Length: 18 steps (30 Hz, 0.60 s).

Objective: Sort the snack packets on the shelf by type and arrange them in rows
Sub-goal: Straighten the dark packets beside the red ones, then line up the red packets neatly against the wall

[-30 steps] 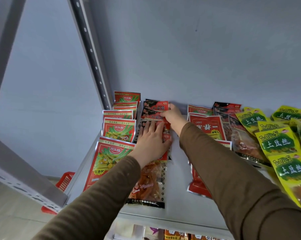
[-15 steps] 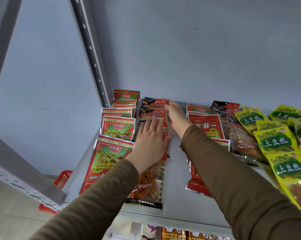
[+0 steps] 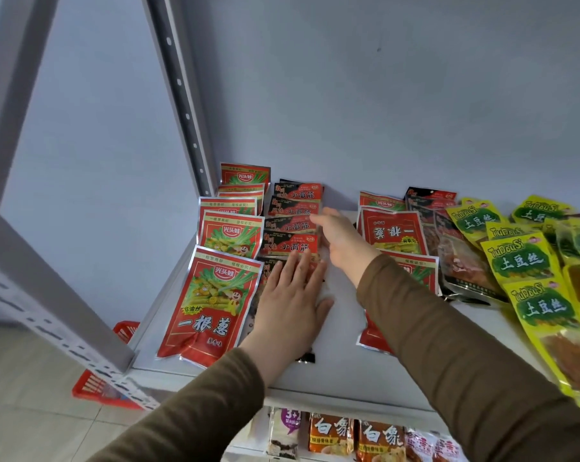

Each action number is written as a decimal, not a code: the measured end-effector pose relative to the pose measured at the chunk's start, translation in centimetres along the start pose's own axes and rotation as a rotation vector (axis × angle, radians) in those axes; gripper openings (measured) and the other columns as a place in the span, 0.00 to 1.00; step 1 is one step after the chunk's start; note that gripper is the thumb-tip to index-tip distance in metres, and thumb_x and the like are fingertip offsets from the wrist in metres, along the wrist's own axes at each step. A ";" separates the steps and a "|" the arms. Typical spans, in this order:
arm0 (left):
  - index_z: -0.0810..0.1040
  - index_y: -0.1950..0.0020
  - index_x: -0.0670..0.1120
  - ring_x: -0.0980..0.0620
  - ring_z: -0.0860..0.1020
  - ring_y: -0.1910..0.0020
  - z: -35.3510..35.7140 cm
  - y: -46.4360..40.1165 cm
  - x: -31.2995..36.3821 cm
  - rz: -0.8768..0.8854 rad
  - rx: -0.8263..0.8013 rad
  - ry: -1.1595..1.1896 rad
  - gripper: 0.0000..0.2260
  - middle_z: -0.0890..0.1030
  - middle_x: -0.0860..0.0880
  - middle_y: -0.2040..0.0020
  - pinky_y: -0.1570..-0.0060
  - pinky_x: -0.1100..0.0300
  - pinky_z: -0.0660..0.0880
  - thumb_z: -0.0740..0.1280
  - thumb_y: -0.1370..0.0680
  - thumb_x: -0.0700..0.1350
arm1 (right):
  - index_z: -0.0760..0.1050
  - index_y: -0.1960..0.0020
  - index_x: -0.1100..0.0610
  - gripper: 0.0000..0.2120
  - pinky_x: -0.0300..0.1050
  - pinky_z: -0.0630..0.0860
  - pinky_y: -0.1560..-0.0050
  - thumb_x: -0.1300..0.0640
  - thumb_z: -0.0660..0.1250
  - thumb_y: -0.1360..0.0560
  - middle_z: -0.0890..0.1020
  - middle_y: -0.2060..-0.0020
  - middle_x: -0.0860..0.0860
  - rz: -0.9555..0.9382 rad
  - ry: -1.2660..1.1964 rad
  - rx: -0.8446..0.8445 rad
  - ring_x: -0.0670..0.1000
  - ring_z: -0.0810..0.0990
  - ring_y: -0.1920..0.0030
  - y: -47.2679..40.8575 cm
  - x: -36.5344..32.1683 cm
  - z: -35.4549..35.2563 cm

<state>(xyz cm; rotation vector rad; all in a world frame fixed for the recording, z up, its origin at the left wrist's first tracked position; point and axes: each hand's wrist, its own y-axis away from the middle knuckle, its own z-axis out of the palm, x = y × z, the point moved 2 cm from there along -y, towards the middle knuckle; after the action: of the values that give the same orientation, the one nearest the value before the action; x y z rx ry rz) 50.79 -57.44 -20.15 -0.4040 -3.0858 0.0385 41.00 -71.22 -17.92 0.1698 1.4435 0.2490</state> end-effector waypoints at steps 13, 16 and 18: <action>0.52 0.17 0.64 0.53 0.41 0.17 -3.9 9.6 -10.4 -0.060 0.122 0.073 0.31 0.46 0.56 0.16 0.18 0.47 0.42 0.38 0.20 0.69 | 0.61 0.22 0.49 0.26 0.31 0.76 0.72 0.56 0.64 0.17 0.80 0.47 0.45 -0.075 0.161 -0.006 0.38 0.84 0.61 3.2 1.8 -0.4; 0.39 0.19 0.67 0.53 0.33 0.19 -2.2 10.9 -12.0 -0.106 0.041 0.077 0.33 0.38 0.56 0.17 0.20 0.48 0.36 0.36 0.23 0.73 | 0.60 0.22 0.48 0.26 0.36 0.78 0.66 0.57 0.64 0.17 0.81 0.43 0.50 -0.061 0.135 -0.013 0.47 0.84 0.51 4.3 2.0 0.2; 0.35 0.20 0.66 0.54 0.32 0.19 -1.1 10.6 -11.9 -0.136 0.033 0.077 0.32 0.35 0.56 0.17 0.21 0.51 0.33 0.36 0.22 0.73 | 0.60 0.23 0.49 0.25 0.35 0.78 0.67 0.57 0.64 0.17 0.81 0.43 0.51 -0.057 0.137 -0.012 0.48 0.84 0.50 4.8 2.0 0.5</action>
<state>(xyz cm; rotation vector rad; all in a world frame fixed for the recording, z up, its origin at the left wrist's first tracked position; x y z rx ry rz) 65.01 -50.24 -19.65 -0.1892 -3.0236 0.0684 41.36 -66.03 -18.52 0.1037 1.5802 0.2262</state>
